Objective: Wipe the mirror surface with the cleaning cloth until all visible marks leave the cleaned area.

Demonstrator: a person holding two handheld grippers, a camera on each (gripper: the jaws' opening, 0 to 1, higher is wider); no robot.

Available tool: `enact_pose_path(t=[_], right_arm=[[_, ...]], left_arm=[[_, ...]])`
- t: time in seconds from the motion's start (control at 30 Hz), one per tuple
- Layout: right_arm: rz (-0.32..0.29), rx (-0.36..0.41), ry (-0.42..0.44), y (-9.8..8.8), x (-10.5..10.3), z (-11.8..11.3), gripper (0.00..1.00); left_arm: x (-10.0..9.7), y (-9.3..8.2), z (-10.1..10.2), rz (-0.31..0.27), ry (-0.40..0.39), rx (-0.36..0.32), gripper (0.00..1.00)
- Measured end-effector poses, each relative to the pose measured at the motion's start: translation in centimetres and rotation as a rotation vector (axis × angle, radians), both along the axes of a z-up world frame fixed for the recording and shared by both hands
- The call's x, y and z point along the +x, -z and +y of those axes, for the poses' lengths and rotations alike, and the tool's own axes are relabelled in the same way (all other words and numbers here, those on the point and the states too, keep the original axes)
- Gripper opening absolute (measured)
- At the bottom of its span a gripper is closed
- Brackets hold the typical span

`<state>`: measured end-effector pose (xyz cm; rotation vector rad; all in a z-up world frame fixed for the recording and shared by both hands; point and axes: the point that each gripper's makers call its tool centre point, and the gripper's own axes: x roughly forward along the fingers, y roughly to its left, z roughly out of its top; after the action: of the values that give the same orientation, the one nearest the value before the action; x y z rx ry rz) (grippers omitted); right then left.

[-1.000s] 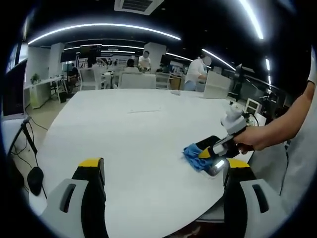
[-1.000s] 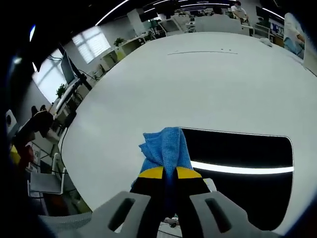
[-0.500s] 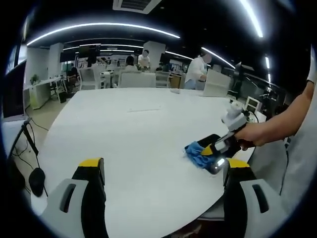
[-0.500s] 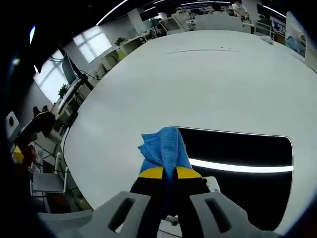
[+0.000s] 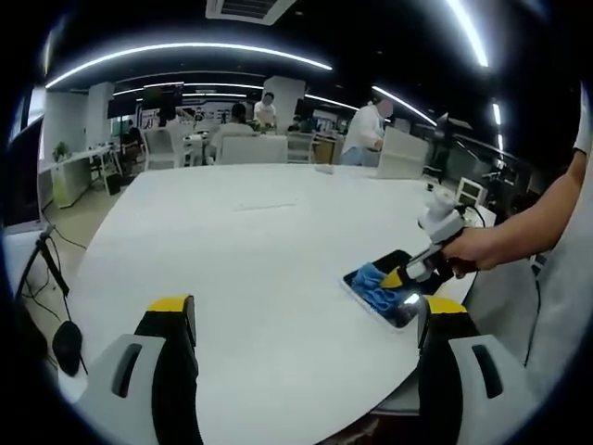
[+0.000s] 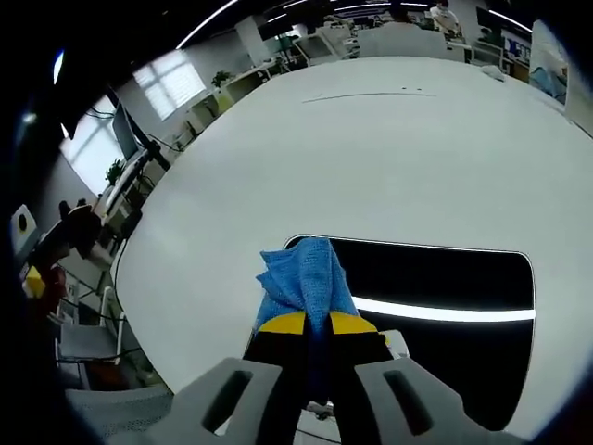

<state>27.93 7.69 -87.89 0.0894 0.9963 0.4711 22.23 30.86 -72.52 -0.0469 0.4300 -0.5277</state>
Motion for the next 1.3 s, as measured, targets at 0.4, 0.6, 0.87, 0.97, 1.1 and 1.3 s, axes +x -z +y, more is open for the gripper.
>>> enact_pose_path(t=[0.4, 0.6, 0.87, 0.97, 1.1, 1.3], right_arm=[[-0.010, -0.016, -0.002, 0.1, 0.0, -1.5, 0.02], [-0.014, -0.010, 0.002, 0.4, 0.2, -2.3, 0.02], [-0.021, -0.022, 0.000, 0.0, -0.3, -3.7, 0.02], [-0.020, -0.021, 0.009, 0.4, 0.0, -4.3, 0.02], [-0.019, -0.018, 0.024, 0.4, 0.0, -5.0, 0.02], [-0.022, -0.023, 0.030, 0.6, 0.0, -5.9, 0.02]], left_arm=[[0.1, -0.1, -0.4, 0.003, 0.014, 0.000, 0.99], [0.1, 0.0, -0.5, 0.004, 0.011, -0.008, 0.99], [0.1, 0.4, -1.0, 0.007, 0.013, -0.018, 0.99], [0.1, 0.5, -1.2, 0.007, 0.016, -0.020, 0.99], [0.3, 0.4, -1.2, 0.004, 0.018, -0.023, 0.99], [0.2, 0.2, -1.4, 0.002, 0.021, -0.025, 0.99]])
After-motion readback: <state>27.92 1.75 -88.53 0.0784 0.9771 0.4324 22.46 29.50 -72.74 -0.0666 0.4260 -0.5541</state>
